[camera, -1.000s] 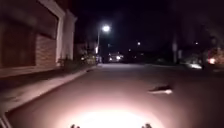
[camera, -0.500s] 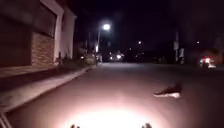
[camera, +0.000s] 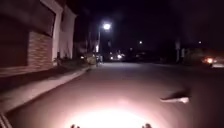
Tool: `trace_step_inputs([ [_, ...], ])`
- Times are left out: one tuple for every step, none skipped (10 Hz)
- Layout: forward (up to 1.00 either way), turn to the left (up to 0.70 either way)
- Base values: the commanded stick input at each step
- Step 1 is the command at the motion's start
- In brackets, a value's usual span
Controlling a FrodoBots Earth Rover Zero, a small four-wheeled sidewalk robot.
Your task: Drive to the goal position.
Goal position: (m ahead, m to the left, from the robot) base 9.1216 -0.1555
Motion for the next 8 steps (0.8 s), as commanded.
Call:
trace_step_inputs([
  [0.50, -0.22],
  [0.50, -0.02],
  [0.50, -0.01],
  [0.50, 0.00],
  [0.50, 0.00],
  [0.50, 0.00],
  [0.50, 0.00],
  [0.50, 0.00],
])
